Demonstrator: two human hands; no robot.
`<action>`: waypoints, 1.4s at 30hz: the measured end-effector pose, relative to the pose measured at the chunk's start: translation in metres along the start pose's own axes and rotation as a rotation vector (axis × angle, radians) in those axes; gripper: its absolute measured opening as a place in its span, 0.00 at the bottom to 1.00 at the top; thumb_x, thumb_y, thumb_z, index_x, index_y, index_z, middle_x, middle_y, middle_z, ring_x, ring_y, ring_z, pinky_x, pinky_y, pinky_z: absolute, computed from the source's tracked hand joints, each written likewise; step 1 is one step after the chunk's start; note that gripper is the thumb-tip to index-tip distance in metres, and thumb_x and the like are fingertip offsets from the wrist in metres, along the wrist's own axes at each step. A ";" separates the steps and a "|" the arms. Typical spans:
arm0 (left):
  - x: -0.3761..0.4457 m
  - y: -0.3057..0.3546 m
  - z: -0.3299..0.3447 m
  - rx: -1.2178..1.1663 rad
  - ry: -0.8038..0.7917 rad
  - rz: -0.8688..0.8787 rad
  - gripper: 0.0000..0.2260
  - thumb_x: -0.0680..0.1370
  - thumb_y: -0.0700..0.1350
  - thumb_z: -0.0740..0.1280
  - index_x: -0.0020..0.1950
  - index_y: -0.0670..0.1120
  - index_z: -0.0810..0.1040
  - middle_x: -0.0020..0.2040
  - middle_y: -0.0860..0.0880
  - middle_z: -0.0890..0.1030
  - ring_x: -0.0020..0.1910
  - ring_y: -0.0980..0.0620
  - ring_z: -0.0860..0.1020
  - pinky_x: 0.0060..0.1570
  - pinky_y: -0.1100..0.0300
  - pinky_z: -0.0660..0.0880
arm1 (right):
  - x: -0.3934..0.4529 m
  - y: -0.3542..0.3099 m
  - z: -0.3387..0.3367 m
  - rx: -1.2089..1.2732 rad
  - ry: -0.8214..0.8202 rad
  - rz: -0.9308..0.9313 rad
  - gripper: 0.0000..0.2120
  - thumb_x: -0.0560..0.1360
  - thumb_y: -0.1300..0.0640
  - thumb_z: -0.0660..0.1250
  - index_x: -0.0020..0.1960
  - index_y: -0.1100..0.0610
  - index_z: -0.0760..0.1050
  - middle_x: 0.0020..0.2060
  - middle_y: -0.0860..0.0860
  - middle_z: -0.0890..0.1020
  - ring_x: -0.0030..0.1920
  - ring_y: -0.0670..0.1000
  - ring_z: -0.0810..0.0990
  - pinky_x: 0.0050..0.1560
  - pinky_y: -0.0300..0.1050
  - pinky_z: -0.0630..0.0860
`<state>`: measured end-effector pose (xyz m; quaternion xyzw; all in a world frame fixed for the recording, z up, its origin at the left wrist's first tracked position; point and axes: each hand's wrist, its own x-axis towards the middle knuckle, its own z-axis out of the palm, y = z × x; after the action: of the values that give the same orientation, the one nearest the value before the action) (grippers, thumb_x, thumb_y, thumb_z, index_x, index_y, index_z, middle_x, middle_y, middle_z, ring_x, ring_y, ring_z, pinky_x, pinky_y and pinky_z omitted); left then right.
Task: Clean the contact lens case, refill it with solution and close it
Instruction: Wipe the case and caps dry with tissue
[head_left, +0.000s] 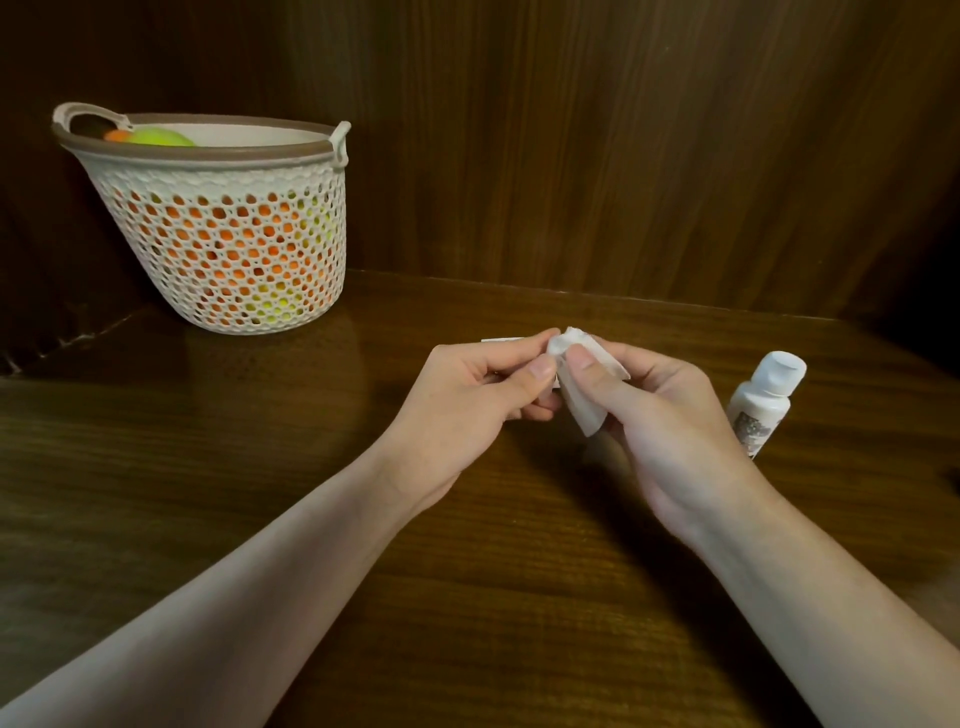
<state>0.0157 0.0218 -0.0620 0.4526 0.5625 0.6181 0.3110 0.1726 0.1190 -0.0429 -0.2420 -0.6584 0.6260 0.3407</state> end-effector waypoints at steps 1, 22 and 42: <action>0.000 0.000 0.000 -0.020 -0.005 -0.011 0.16 0.85 0.41 0.67 0.73 0.47 0.81 0.59 0.45 0.87 0.56 0.46 0.85 0.66 0.41 0.81 | 0.001 0.000 0.000 -0.026 0.015 -0.026 0.13 0.74 0.45 0.76 0.57 0.42 0.89 0.59 0.40 0.88 0.68 0.46 0.81 0.73 0.59 0.75; 0.001 0.003 0.000 -0.318 -0.129 -0.184 0.12 0.86 0.41 0.65 0.66 0.42 0.85 0.56 0.42 0.86 0.51 0.50 0.85 0.56 0.57 0.82 | 0.012 0.012 -0.009 -0.445 0.192 -0.280 0.05 0.80 0.45 0.74 0.45 0.36 0.84 0.50 0.33 0.85 0.54 0.33 0.80 0.51 0.39 0.79; -0.002 0.015 -0.002 -0.314 -0.149 -0.203 0.13 0.81 0.47 0.69 0.64 0.49 0.88 0.67 0.56 0.83 0.58 0.48 0.87 0.55 0.57 0.83 | 0.017 0.007 -0.018 0.083 0.162 0.099 0.08 0.83 0.55 0.72 0.60 0.46 0.84 0.52 0.46 0.89 0.57 0.52 0.88 0.63 0.63 0.83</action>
<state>0.0160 0.0166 -0.0473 0.3839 0.4772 0.6285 0.4795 0.1742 0.1438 -0.0478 -0.3097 -0.5895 0.6471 0.3713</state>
